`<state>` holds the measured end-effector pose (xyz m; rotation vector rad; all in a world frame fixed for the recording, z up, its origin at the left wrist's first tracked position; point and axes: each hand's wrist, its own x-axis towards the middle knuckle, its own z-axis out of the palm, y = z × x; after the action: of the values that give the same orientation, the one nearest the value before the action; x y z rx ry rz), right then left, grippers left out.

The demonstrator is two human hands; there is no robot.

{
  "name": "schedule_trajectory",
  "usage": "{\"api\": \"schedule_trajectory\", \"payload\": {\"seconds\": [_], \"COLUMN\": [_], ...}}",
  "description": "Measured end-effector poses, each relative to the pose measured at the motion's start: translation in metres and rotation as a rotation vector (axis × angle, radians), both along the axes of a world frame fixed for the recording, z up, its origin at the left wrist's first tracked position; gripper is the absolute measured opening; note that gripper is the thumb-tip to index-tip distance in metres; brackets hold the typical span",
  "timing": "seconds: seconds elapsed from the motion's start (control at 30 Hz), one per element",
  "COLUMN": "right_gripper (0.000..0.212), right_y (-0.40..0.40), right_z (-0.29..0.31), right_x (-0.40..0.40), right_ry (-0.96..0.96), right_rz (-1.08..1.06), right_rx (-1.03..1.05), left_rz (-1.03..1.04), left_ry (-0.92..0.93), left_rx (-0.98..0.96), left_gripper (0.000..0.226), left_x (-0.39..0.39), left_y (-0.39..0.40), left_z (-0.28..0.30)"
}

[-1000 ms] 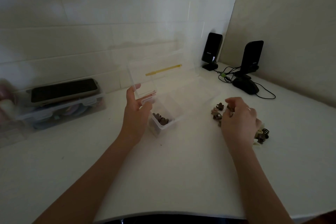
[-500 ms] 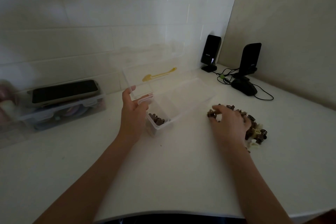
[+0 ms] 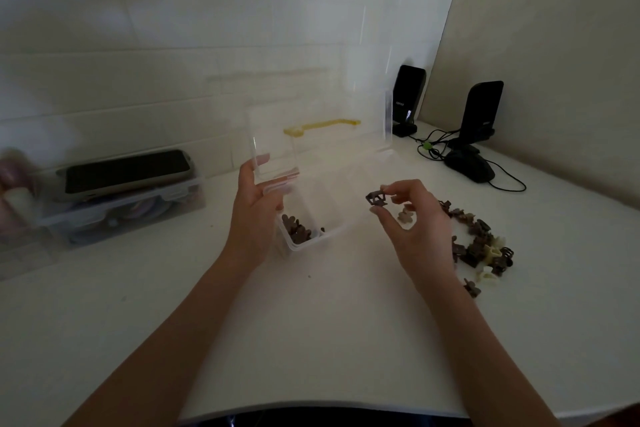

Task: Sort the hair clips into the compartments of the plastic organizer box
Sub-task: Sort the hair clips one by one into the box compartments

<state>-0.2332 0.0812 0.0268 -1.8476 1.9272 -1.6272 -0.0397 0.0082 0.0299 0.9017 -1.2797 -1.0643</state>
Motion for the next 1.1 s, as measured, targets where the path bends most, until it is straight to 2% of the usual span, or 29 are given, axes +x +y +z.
{"api": "schedule_trajectory", "payload": {"seconds": [0.2, 0.37, 0.47, 0.53, 0.6, 0.67, 0.73, 0.83, 0.93, 1.1], "right_gripper": [0.016, 0.008, 0.022, 0.026, 0.019, 0.021, 0.028, 0.037, 0.043, 0.023], "right_y": [-0.003, -0.007, -0.006, -0.003, -0.002, -0.003, -0.004, -0.007, -0.011, -0.01], "right_z": [-0.003, -0.007, -0.004, -0.001, -0.001, -0.004, -0.008, -0.013, -0.019, -0.019], "right_x": [0.003, 0.006, -0.001, -0.009, -0.016, -0.022, -0.026, -0.028, -0.027, -0.027], "right_ry": [0.09, 0.264, 0.184, 0.139, 0.1, 0.093, 0.107, 0.158, 0.261, 0.306], "right_rz": [-0.019, 0.076, 0.019, -0.131, -0.328, -0.477, -0.525, -0.485, -0.442, -0.429], "right_rx": [-0.083, -0.023, -0.063, -0.086, -0.019, 0.148, 0.353, 0.575, 0.64, 0.579], "left_rz": [-0.026, -0.005, -0.002, 0.008, 0.033, 0.066, 0.107, 0.158, 0.158, 0.155], "left_ry": [-0.022, -0.024, -0.003, 0.031, 0.039, 0.035, 0.039, 0.037, 0.044, 0.036], "left_rx": [-0.017, -0.016, -0.007, 0.019, 0.035, 0.042, 0.036, 0.031, 0.026, 0.035], "left_gripper": [0.052, 0.054, 0.05, 0.047, 0.044, 0.043, 0.041, 0.04, 0.039, 0.037], "left_x": [0.002, 0.002, 0.002, 0.002, 0.002, 0.002, 0.002, 0.004, 0.004, 0.004], "left_y": [0.001, -0.002, -0.002, -0.001, -0.002, -0.003, -0.004, -0.004, -0.003, -0.002], "left_z": [0.002, -0.002, -0.001, 0.0, 0.0, -0.001, -0.002, -0.002, 0.0, 0.0]}}
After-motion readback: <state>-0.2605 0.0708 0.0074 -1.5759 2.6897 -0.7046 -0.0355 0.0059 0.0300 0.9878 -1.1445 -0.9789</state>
